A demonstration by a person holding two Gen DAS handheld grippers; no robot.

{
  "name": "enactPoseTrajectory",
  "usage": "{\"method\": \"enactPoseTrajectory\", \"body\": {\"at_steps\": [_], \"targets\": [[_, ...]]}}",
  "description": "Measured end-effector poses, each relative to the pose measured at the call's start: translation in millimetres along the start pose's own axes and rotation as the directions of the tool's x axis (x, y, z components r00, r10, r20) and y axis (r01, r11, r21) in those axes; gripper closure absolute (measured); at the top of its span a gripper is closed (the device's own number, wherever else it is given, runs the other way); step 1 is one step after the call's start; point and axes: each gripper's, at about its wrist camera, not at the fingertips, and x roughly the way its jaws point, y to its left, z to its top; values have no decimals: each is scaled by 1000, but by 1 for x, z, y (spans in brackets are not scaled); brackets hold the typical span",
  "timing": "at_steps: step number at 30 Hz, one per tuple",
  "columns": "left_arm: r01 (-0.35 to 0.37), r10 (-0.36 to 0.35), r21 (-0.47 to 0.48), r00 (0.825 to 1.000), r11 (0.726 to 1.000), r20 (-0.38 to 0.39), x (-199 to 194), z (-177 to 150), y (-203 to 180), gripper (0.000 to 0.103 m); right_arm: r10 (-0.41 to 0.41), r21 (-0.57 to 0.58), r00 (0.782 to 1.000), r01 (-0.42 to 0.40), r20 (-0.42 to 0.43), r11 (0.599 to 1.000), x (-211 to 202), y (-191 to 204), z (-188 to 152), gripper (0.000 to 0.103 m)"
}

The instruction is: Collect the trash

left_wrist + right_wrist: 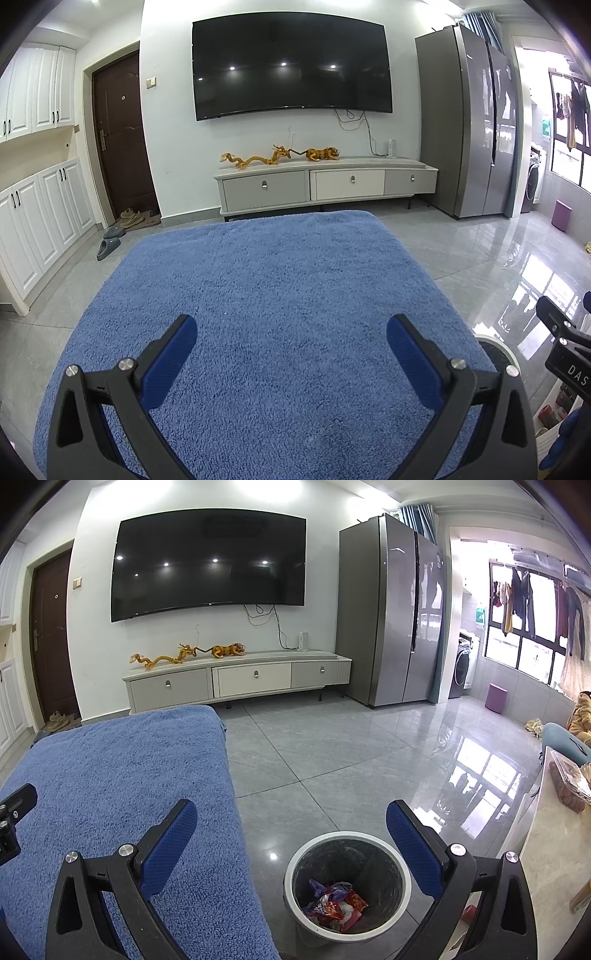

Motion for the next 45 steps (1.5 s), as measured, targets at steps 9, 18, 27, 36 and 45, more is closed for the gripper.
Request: {"method": "enactPoseTrajectory", "body": {"at_steps": [9, 18, 27, 36, 45], "targets": [[-2, 2, -1, 1000, 1000, 5, -2, -1, 1, 0, -5, 5, 1000, 5, 8, 1000, -3, 1, 0, 0], [-2, 2, 0, 1000, 1000, 3, -3, -1, 1, 0, -5, 5, 1000, 5, 7, 1000, -3, 0, 0, 0], [0, 0, -3, 1000, 1000, -2, -2, -1, 2, 0, -5, 4, 1000, 5, 7, 1000, -3, 1, 0, 0], [0, 0, -9, 1000, 1000, -6, -4, 1, 4, 0, -3, 2, 1000, 3, 9, 1000, -6, 0, 0, 0], [0, 0, -10, 1000, 1000, 2, -9, 3, 2, 0, -1, 3, 1000, 1, 22, 1000, -12, 0, 2, 0]]}}
